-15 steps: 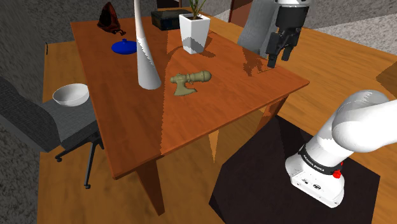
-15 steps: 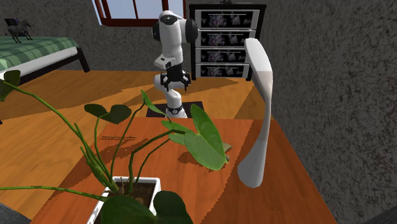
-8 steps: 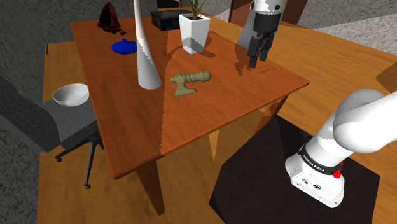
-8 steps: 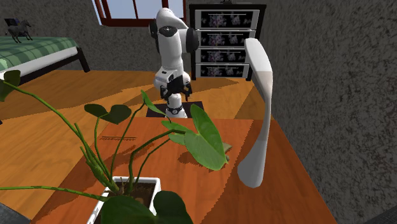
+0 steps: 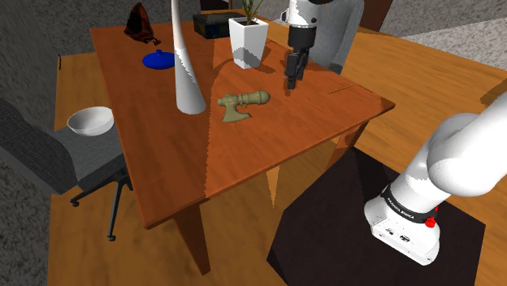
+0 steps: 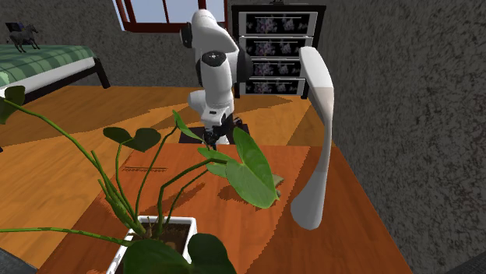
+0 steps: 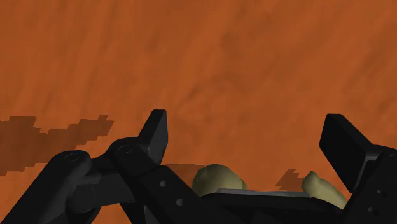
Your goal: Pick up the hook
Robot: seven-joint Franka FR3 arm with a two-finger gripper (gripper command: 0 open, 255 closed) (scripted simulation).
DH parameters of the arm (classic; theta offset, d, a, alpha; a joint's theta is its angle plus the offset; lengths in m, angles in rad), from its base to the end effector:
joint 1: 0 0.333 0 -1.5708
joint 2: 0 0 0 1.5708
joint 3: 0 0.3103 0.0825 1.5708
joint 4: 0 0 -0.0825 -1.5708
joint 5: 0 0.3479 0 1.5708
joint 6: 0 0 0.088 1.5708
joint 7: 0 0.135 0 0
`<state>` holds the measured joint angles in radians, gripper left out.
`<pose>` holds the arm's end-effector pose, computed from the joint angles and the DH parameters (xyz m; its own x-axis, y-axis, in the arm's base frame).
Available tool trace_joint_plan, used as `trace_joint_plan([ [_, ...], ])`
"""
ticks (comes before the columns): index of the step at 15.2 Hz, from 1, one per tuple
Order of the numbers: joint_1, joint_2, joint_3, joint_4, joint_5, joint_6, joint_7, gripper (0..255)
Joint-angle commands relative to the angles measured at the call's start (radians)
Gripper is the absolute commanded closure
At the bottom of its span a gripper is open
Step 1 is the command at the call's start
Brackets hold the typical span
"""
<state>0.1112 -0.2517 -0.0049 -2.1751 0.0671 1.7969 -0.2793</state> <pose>0.4248 0.0528 0.4666 0.9266 0.3612 -0.1041 0.3521 -0.9310 -0.0966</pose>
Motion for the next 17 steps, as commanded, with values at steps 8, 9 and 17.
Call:
trace_joint_plan([
  [8,0.048,0.340,0.028,0.290,0.036,0.063,-0.209,0],
  [9,0.052,0.375,0.033,0.326,0.039,0.065,-0.229,0],
  [17,0.063,0.485,0.051,0.379,0.044,0.125,-0.286,0],
])
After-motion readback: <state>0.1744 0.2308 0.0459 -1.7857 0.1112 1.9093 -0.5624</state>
